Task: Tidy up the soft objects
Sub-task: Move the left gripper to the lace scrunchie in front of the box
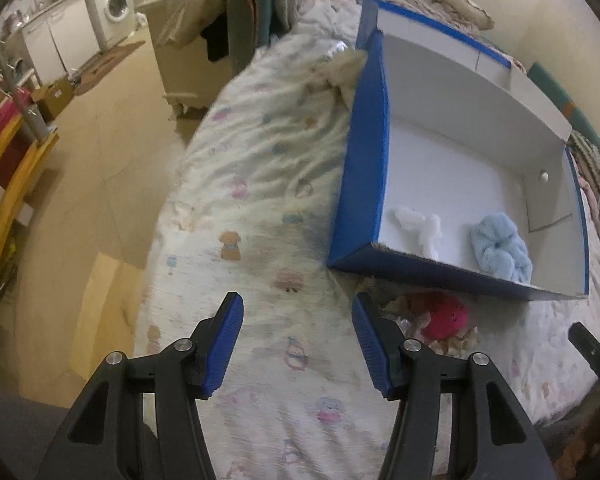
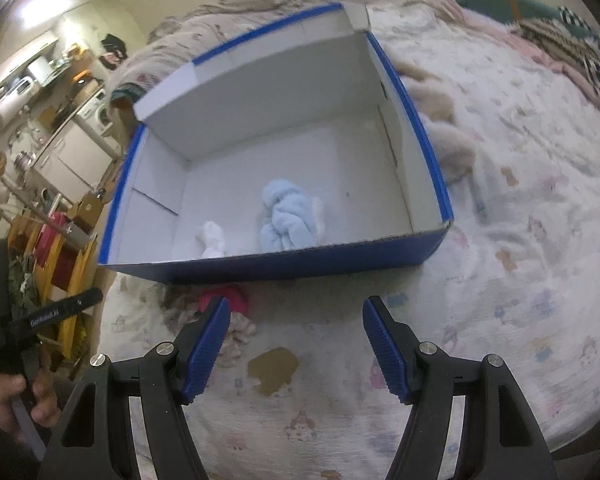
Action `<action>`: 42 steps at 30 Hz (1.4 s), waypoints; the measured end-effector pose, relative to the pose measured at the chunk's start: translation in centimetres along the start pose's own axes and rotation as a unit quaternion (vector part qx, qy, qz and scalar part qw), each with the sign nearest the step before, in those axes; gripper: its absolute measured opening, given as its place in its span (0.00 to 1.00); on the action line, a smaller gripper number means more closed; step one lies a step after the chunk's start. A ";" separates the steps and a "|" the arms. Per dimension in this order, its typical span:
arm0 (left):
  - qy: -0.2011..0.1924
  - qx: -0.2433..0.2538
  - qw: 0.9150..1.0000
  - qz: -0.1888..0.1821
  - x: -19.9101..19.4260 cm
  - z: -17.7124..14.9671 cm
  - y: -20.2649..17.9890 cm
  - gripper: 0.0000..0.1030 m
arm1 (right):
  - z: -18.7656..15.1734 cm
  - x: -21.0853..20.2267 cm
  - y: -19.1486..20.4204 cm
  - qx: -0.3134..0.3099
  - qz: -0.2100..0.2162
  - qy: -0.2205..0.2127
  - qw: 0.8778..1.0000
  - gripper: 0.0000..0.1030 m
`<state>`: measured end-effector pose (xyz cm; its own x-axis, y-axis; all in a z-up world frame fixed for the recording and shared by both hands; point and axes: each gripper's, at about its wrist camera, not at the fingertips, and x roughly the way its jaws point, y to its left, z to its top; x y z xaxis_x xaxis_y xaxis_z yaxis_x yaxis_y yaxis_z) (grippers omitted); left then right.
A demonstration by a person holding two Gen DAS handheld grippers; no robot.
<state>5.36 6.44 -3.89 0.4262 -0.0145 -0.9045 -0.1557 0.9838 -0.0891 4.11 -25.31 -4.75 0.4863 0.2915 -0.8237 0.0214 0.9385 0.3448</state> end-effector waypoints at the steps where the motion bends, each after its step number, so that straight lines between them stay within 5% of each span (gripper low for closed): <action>1: 0.006 0.000 1.000 -0.003 0.3 -0.1 -0.1 0.51 | 0.0 0.3 -0.1 0.004 -0.001 0.006 1.000 0.70; 16: 0.109 0.016 0.993 -0.052 8.8 0.4 -4.9 0.51 | 0.0 2.2 -0.2 -0.001 -0.019 0.035 0.999 0.70; 19: 0.124 0.008 0.991 -0.045 10.4 0.4 -5.0 0.43 | 0.0 2.4 -0.3 -0.002 -0.024 0.039 0.999 0.70; 23: 0.134 -0.001 0.990 -0.052 11.0 0.4 -5.4 0.13 | 0.0 2.7 -0.6 0.001 -0.027 0.045 0.999 0.70; 25: 0.139 0.001 0.988 -0.070 10.9 0.3 -5.7 0.10 | 0.0 2.9 -0.6 0.001 -0.028 0.047 0.999 0.70; 33: 0.101 0.018 0.990 -0.092 7.8 0.3 -6.4 0.09 | -0.1 3.5 -0.6 0.004 -0.026 0.058 0.998 0.70; 42: 0.065 0.028 0.994 -0.078 2.7 -0.4 -4.8 0.09 | -0.6 5.2 0.3 -0.018 -0.041 0.087 0.995 0.70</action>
<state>6.89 1.59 -6.07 0.3221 -0.1875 -0.9280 -0.0445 0.9761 -0.2127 6.16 -23.36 -9.20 0.3257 0.2392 -0.9147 0.0218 0.9653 0.2602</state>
